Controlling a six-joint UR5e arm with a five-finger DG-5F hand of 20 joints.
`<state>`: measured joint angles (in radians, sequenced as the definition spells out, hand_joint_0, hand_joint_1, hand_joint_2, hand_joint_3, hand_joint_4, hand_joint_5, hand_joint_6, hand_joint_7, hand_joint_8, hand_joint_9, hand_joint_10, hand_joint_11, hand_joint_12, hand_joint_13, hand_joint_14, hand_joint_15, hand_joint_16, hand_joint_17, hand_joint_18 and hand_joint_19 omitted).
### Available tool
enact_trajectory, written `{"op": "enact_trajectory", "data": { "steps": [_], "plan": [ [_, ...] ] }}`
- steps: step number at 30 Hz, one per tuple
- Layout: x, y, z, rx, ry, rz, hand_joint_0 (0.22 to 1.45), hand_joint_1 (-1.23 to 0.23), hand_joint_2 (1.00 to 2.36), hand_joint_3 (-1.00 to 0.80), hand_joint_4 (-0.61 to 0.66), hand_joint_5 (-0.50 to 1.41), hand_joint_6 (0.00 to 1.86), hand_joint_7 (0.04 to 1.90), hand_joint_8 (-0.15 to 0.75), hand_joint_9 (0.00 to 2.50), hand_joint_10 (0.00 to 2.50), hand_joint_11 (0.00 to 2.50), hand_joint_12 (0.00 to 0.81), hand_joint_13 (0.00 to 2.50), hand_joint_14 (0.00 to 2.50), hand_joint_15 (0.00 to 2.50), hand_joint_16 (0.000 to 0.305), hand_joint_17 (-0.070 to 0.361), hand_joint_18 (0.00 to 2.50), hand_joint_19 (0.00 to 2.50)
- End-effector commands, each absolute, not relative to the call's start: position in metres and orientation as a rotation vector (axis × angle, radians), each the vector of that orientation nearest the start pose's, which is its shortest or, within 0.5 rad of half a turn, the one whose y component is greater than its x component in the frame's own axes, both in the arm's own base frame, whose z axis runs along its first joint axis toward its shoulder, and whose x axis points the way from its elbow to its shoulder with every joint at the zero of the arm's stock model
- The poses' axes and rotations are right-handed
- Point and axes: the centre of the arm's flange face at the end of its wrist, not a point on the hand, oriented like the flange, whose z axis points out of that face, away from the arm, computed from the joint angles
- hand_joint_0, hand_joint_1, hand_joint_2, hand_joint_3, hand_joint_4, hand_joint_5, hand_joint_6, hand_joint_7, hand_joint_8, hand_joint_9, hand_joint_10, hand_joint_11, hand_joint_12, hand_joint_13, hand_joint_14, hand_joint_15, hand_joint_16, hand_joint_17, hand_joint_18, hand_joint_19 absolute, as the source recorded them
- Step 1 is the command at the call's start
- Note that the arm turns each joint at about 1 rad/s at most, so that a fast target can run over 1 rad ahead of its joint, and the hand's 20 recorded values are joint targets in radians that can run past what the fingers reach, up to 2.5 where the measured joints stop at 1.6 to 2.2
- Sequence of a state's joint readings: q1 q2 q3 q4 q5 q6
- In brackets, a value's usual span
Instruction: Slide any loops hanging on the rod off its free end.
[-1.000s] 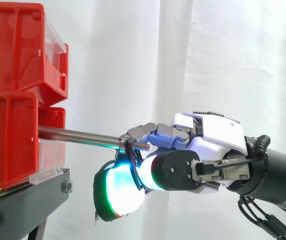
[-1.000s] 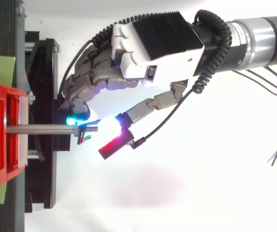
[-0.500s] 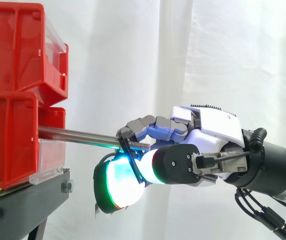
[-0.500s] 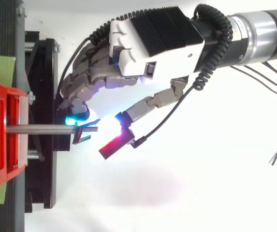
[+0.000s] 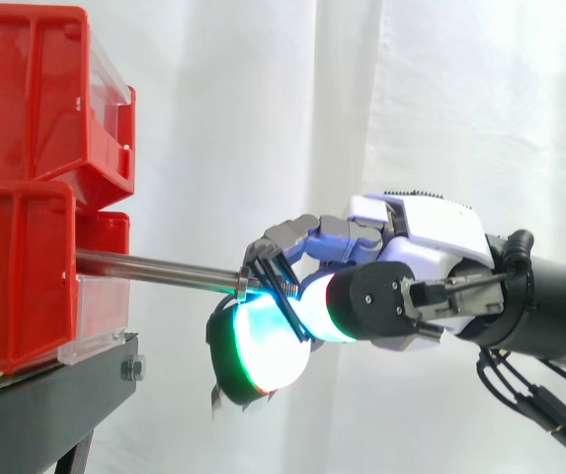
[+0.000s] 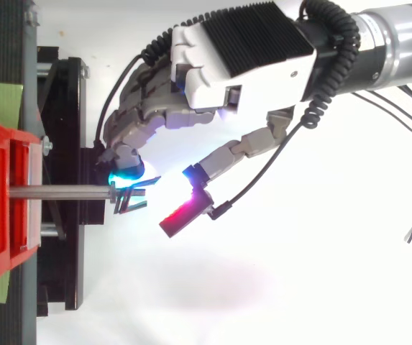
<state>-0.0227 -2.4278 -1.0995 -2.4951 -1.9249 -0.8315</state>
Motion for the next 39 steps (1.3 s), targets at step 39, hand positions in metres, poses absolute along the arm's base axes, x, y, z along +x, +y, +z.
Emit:
{"op": "enact_trajectory", "data": {
  "steps": [39],
  "plan": [
    [0.725, -0.134, 0.291, 0.552, 1.716, 0.788, 0.64, -0.74, 1.01, -0.37, 0.02, -0.22, 0.91, 0.86, 0.26, 0.82, 0.01, 0.35, 0.274, 0.84, 0.01, 0.18, 0.038, 0.086, 0.8, 0.35]
  ]
}}
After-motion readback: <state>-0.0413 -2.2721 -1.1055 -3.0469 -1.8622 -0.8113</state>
